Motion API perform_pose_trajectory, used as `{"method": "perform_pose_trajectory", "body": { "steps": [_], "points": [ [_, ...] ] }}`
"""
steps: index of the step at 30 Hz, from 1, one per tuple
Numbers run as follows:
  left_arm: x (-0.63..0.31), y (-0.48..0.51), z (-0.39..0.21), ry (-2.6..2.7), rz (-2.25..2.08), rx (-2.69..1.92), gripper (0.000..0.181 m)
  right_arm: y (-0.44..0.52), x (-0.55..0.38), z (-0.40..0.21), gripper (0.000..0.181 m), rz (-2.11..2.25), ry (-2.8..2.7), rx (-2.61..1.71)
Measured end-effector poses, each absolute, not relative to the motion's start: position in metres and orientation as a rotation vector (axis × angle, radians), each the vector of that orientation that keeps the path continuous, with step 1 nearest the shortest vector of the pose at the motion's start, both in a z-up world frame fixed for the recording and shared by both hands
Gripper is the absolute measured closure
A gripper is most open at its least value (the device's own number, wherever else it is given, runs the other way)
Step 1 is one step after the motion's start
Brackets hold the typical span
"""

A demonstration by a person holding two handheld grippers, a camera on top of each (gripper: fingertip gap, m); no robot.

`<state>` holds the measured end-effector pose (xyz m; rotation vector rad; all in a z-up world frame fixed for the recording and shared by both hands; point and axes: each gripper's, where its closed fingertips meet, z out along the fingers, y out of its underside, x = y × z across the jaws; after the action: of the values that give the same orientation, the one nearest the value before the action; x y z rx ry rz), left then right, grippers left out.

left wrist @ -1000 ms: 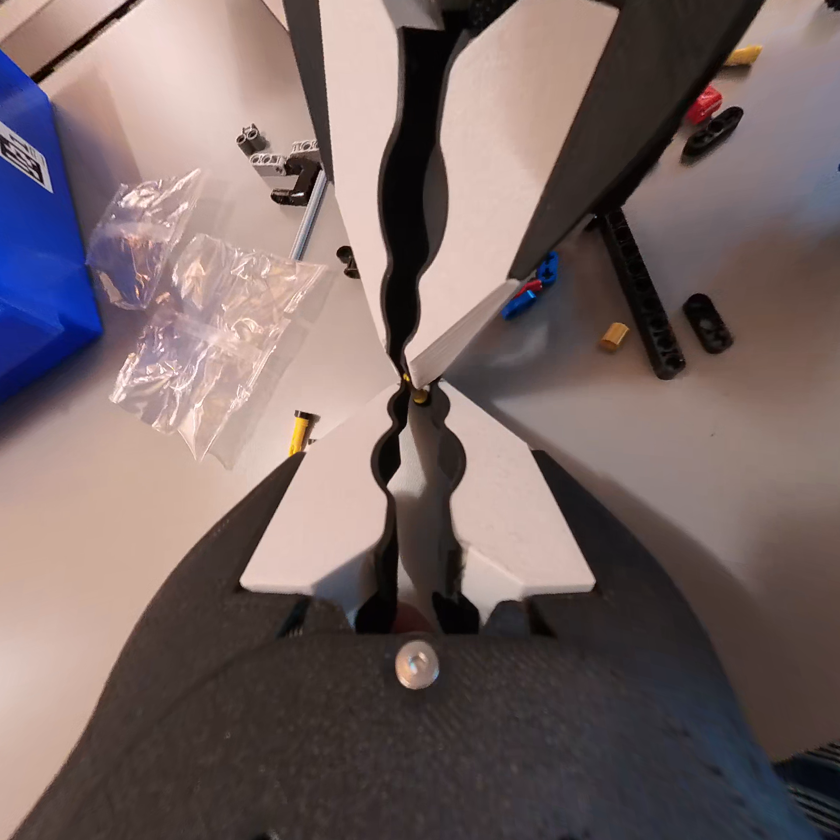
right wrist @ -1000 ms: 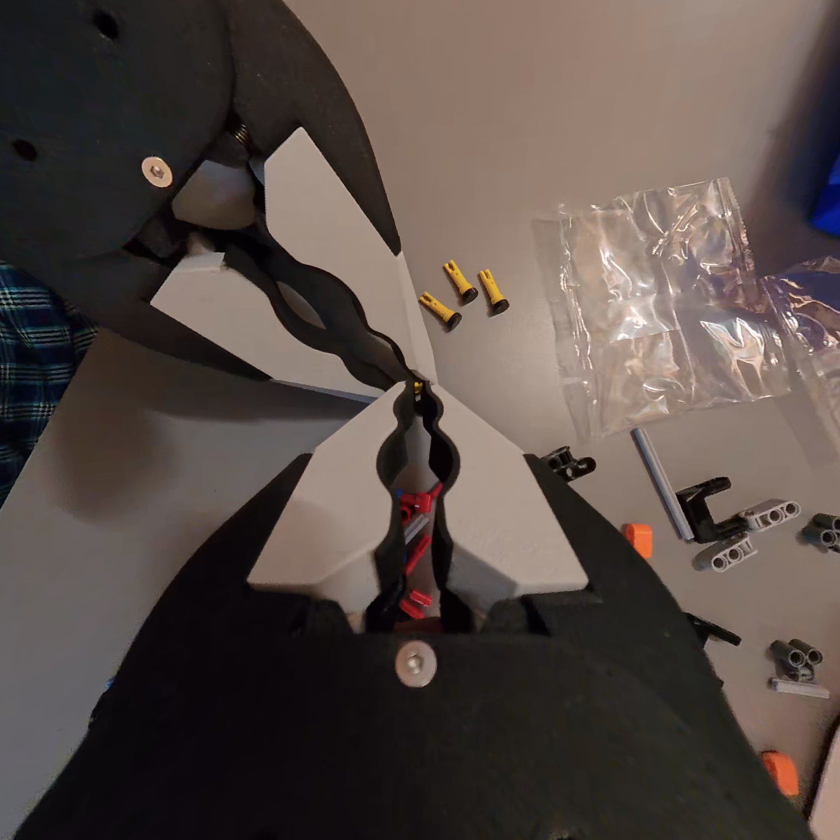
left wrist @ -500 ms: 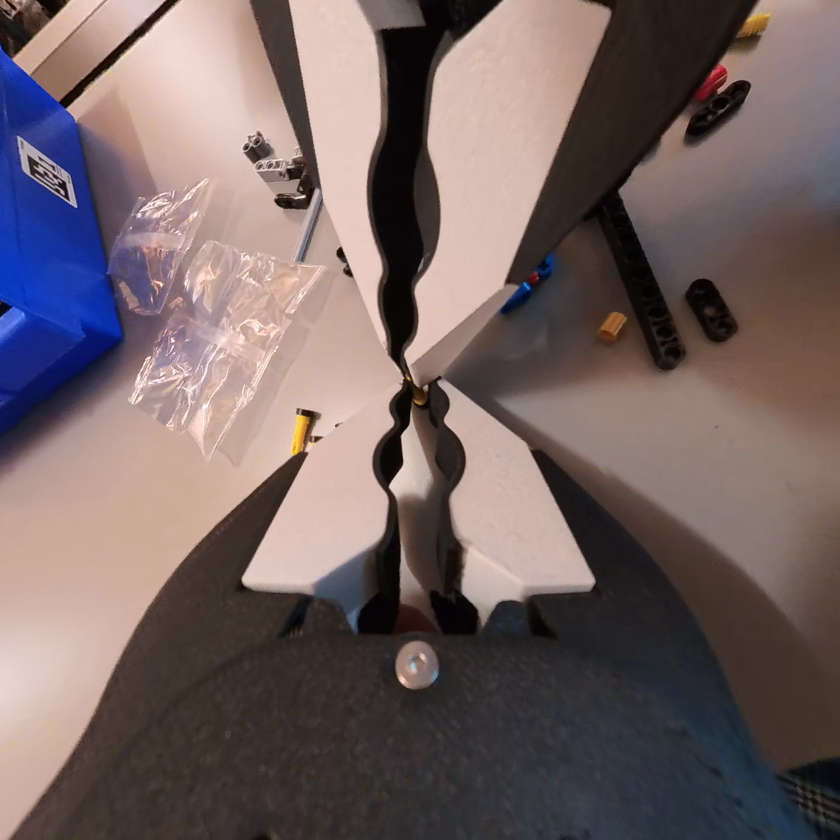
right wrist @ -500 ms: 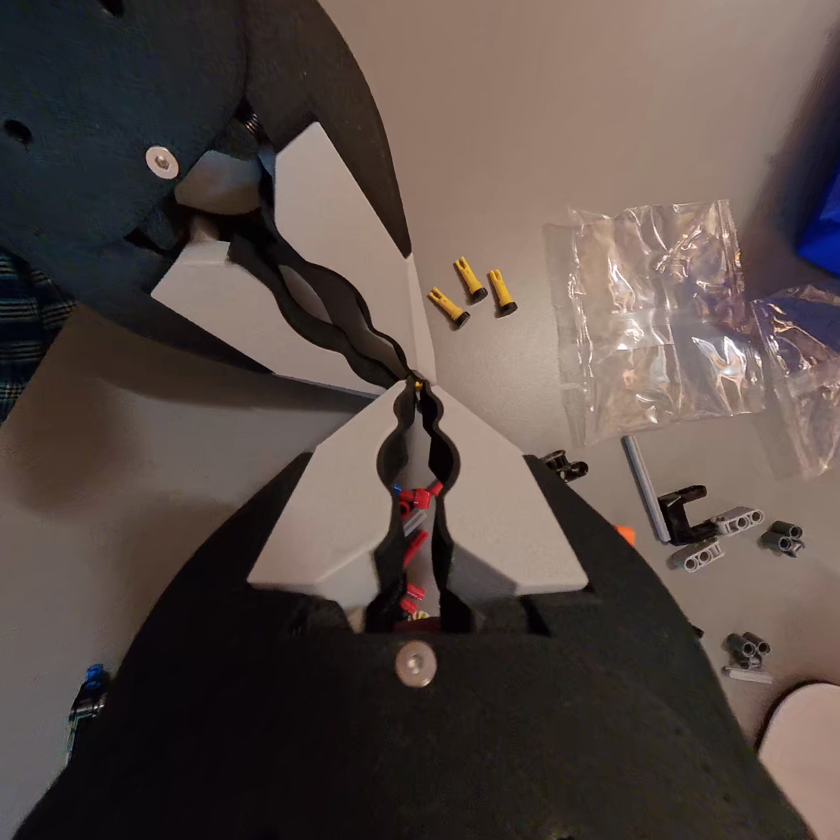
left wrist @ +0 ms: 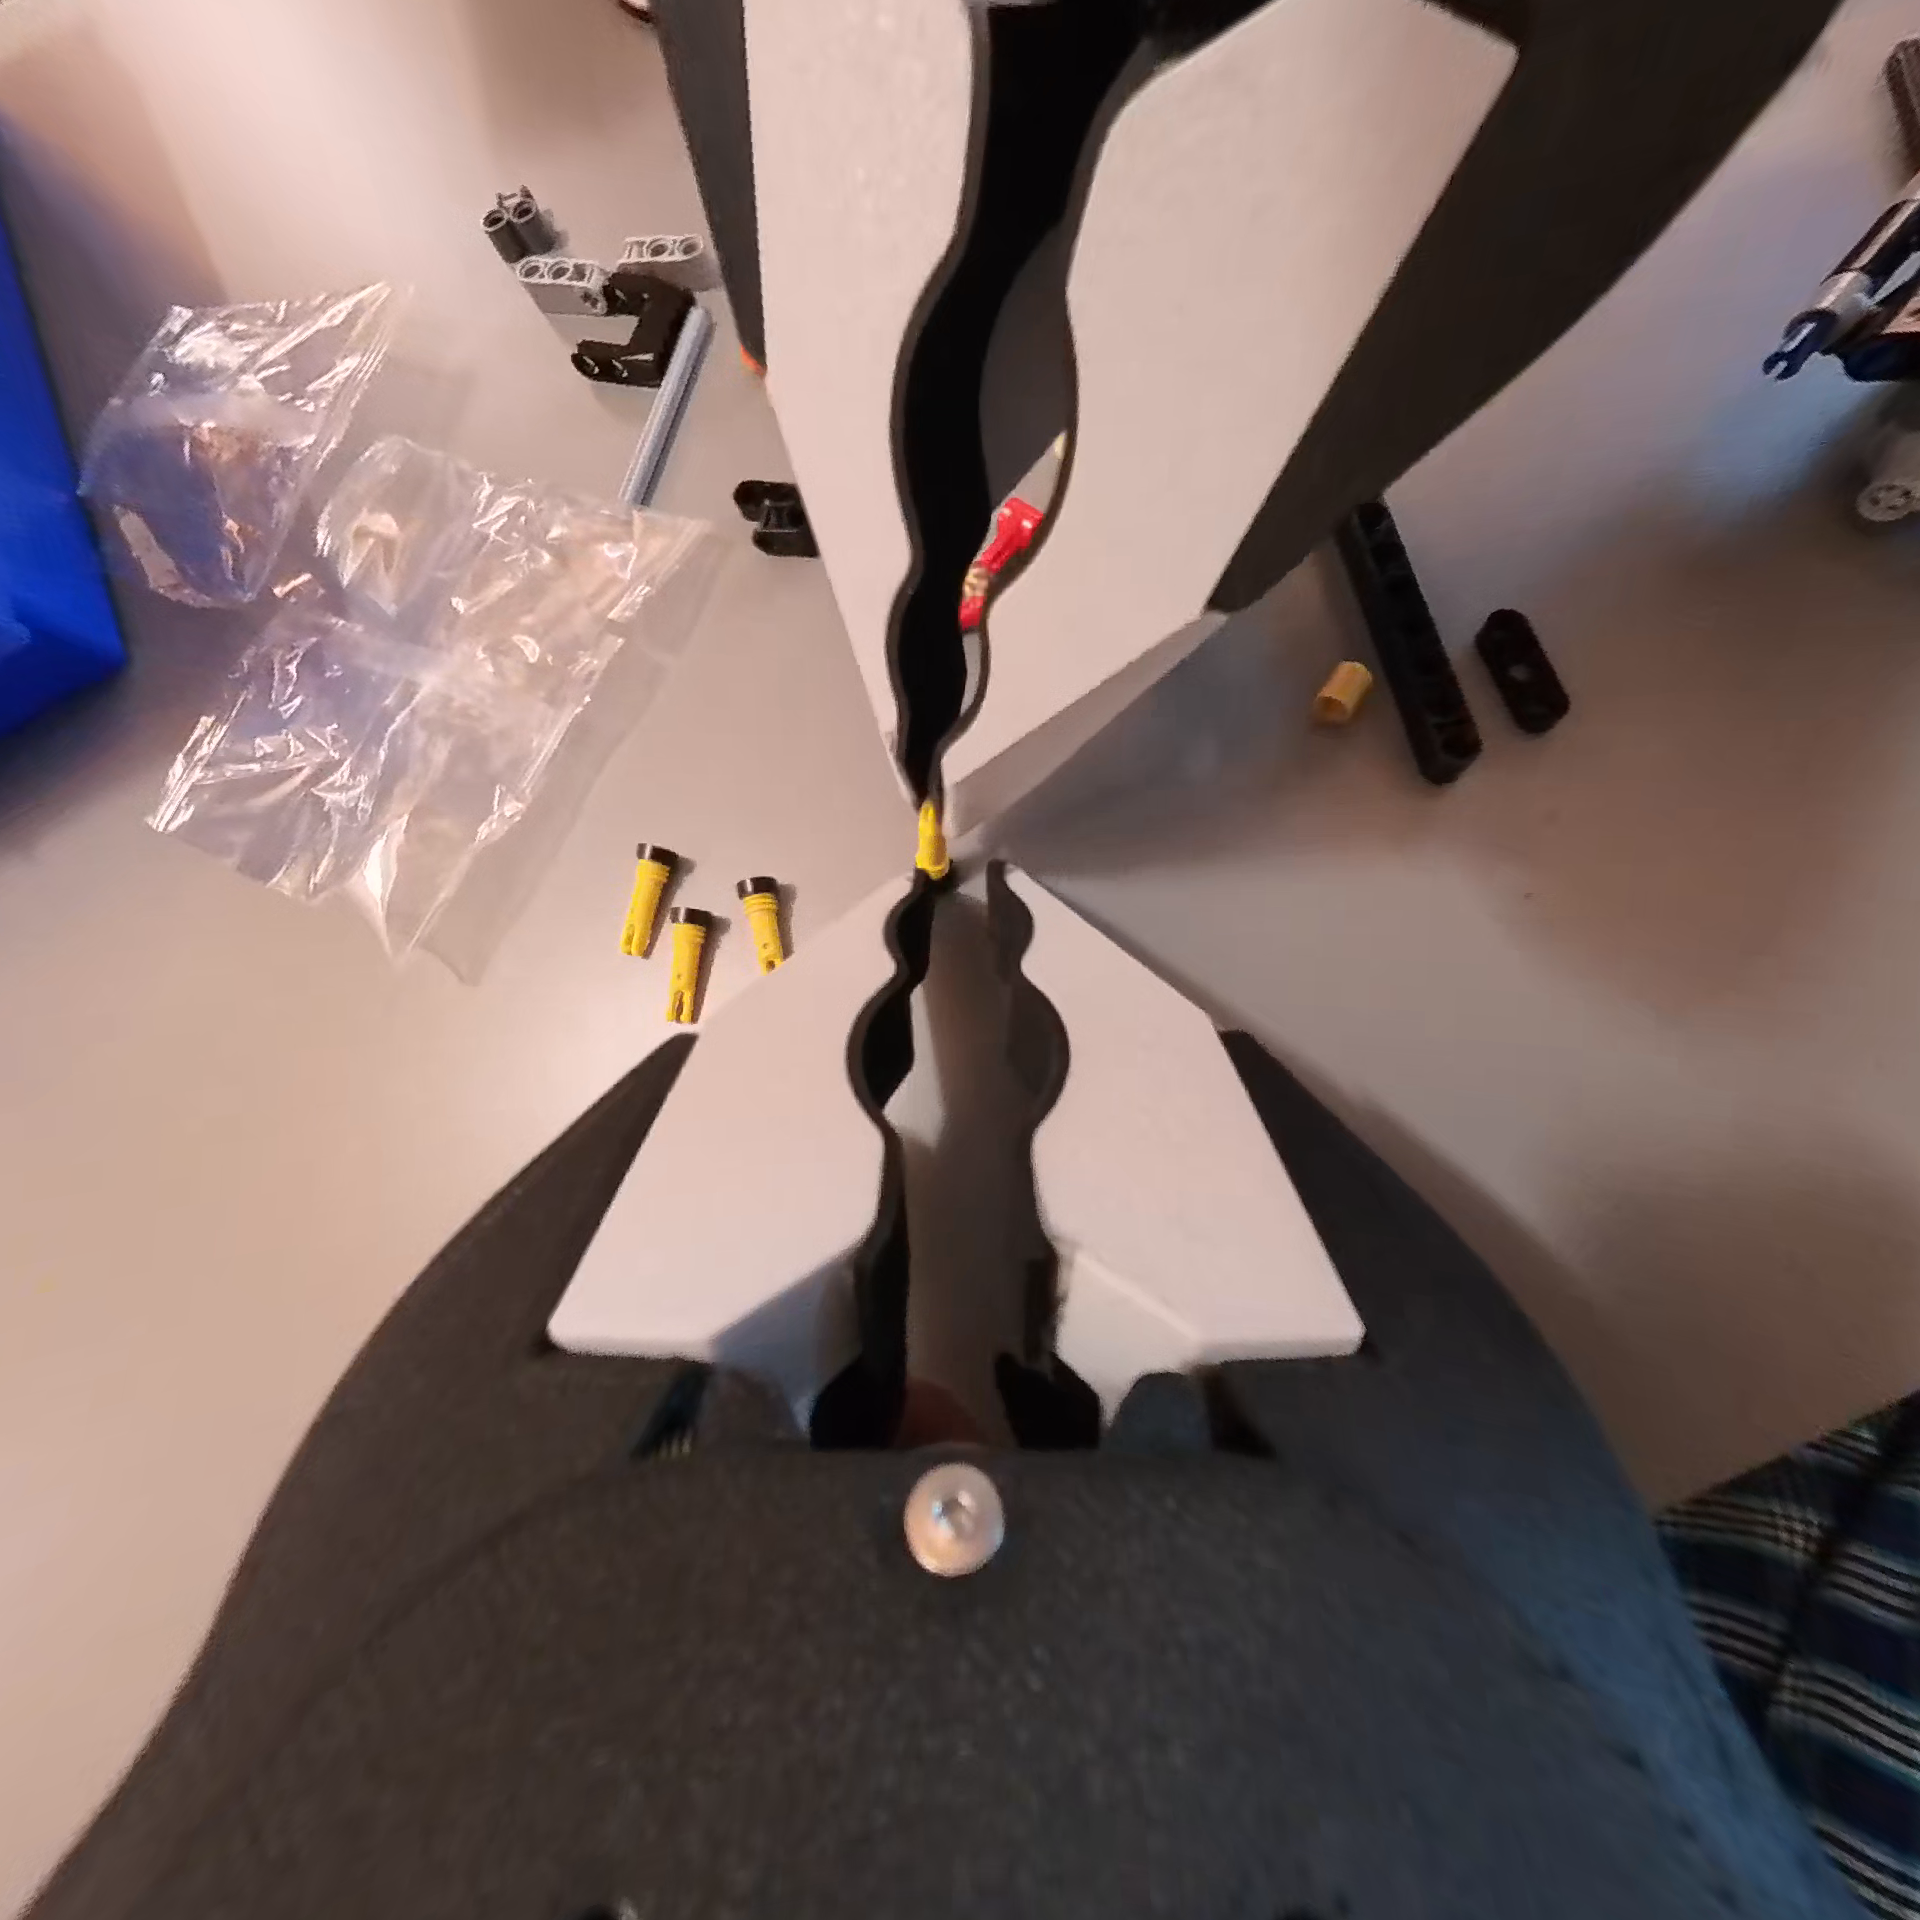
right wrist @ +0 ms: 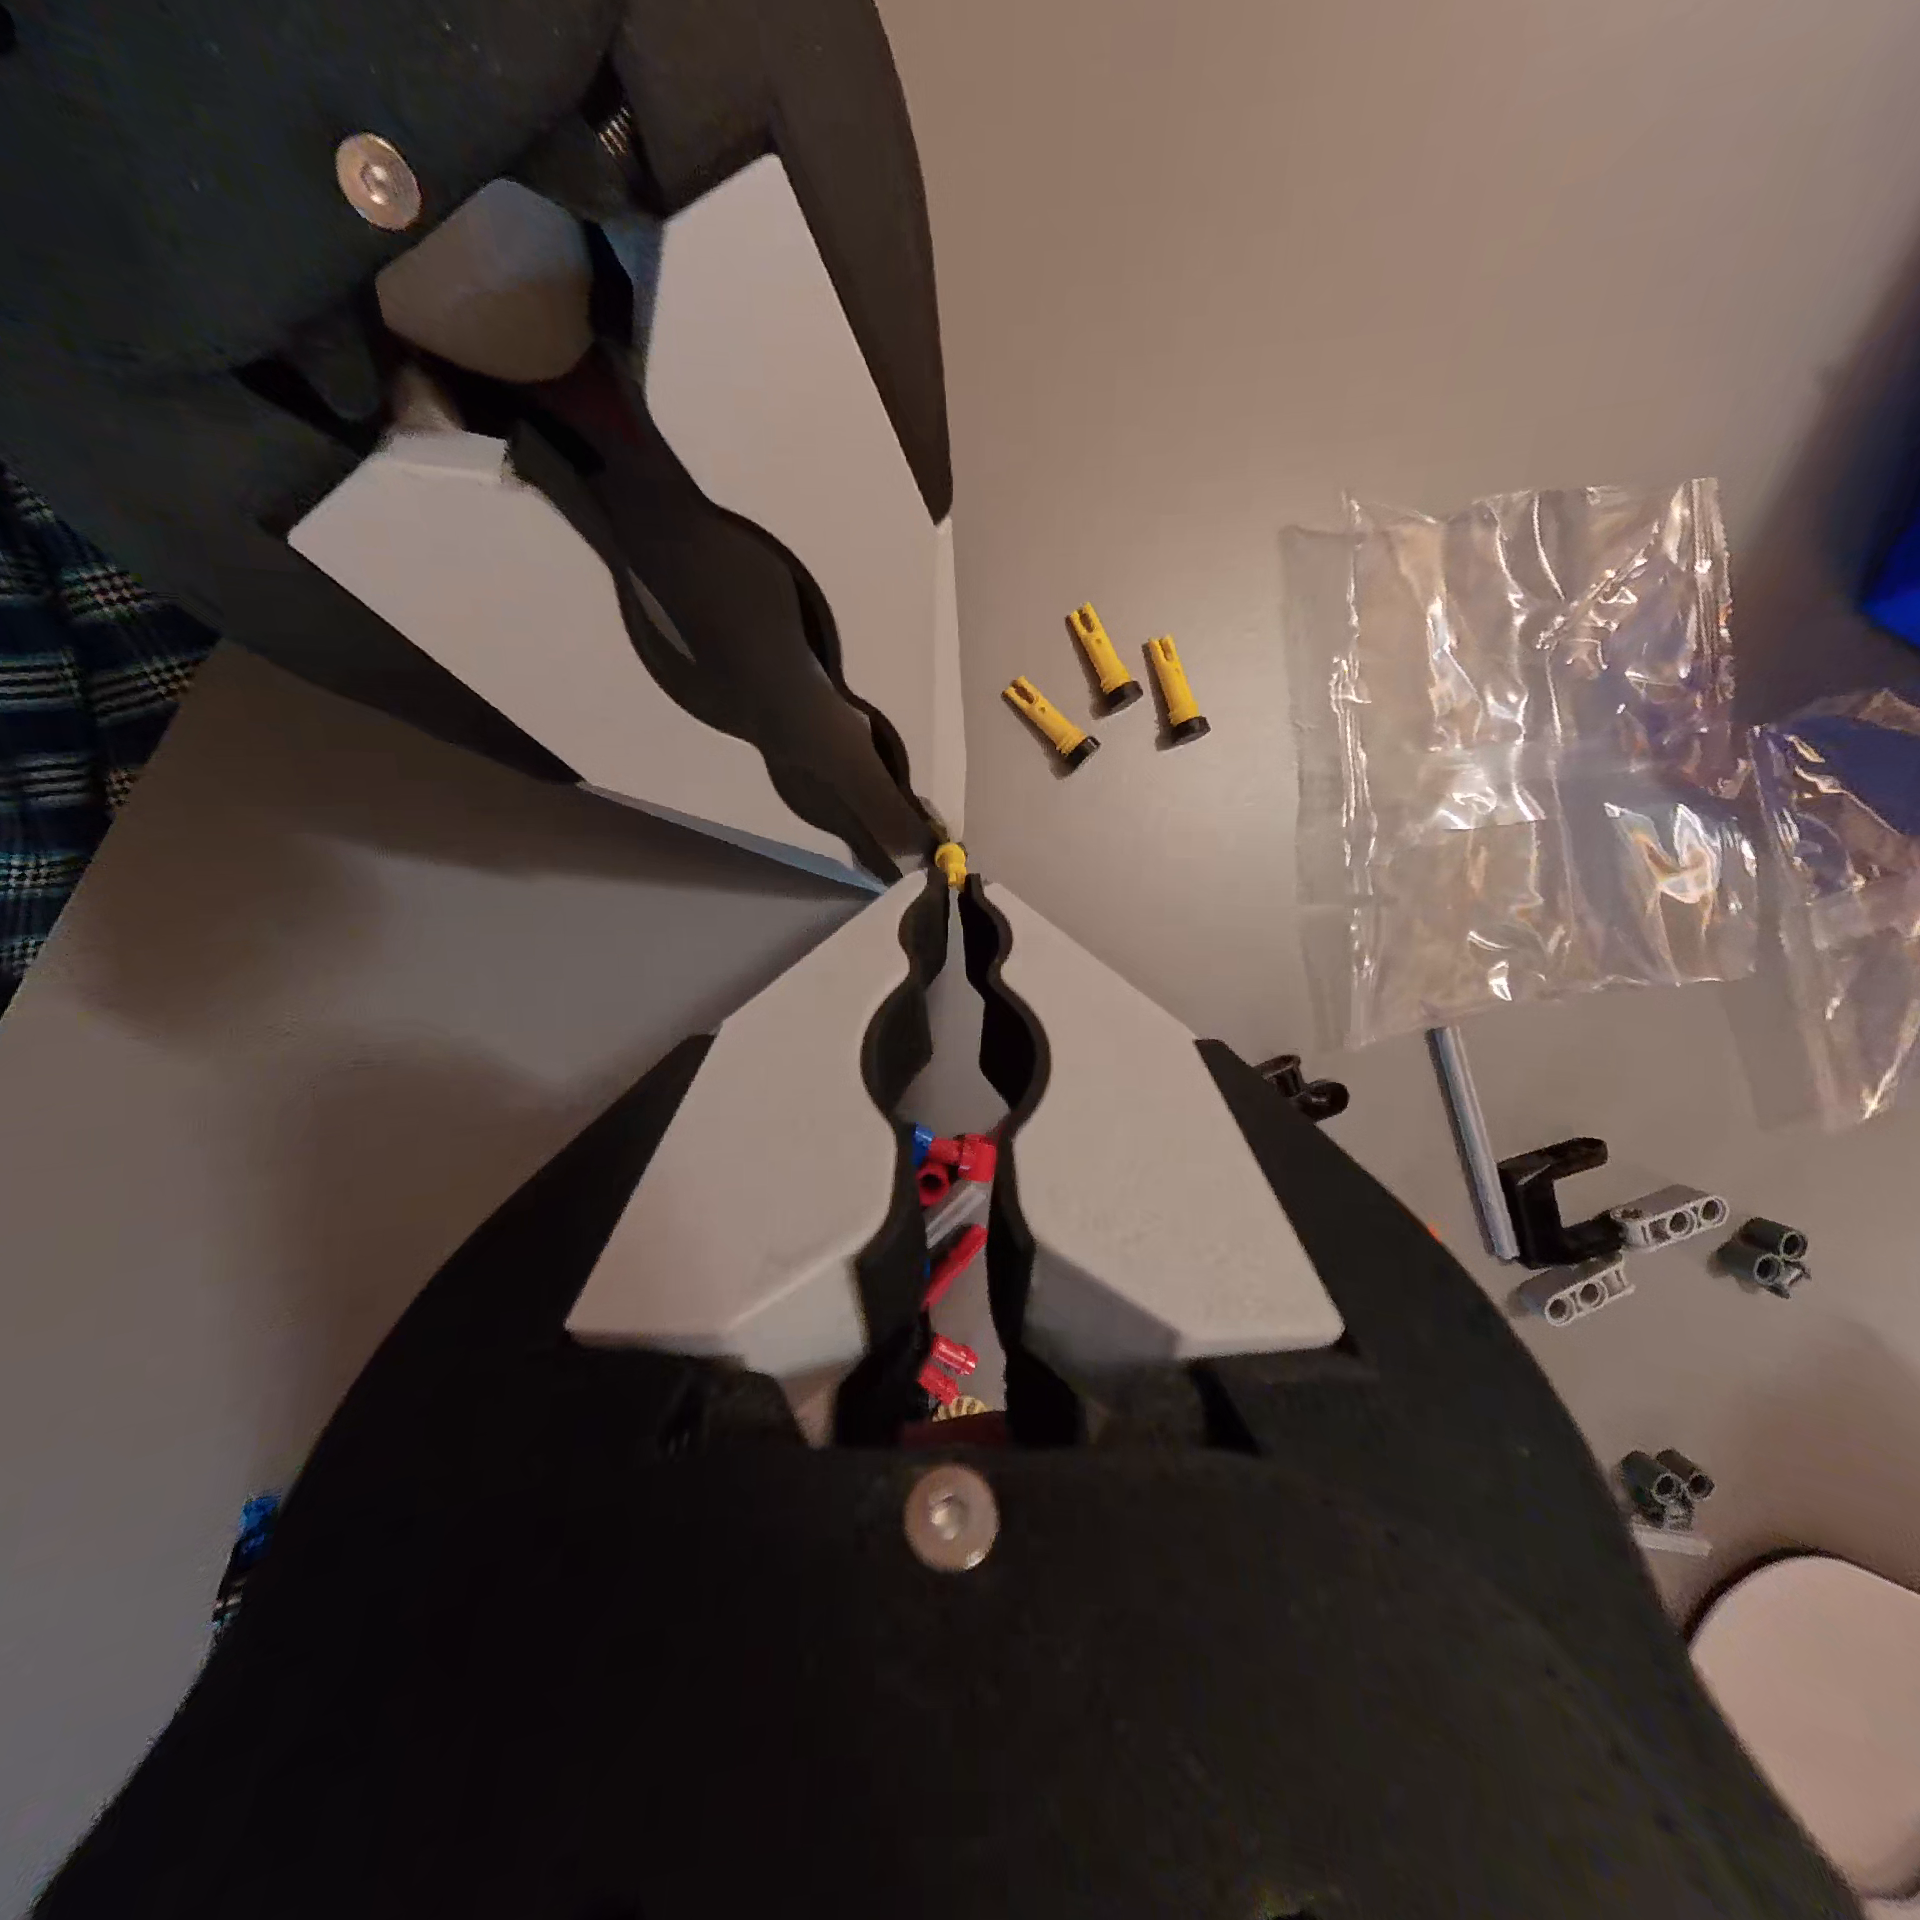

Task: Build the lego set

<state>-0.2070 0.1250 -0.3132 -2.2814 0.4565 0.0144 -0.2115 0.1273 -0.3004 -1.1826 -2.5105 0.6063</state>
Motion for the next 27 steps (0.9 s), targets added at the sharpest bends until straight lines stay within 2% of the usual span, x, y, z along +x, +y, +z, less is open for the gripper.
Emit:
{"method": "perform_pose_trajectory", "body": {
  "steps": [13,27],
  "points": [
    [-0.2099,0.1259,-0.3136,0.441,0.030,-2.285,0.179,0.1217,-0.2168,-0.3004,0.181,0.526,-2.575,-1.179],
    [-0.2105,0.1284,-0.3079,0.444,0.044,-2.246,0.171,0.1222,-0.2176,-0.3007,0.181,0.664,-2.517,-1.238]
  ]
}}
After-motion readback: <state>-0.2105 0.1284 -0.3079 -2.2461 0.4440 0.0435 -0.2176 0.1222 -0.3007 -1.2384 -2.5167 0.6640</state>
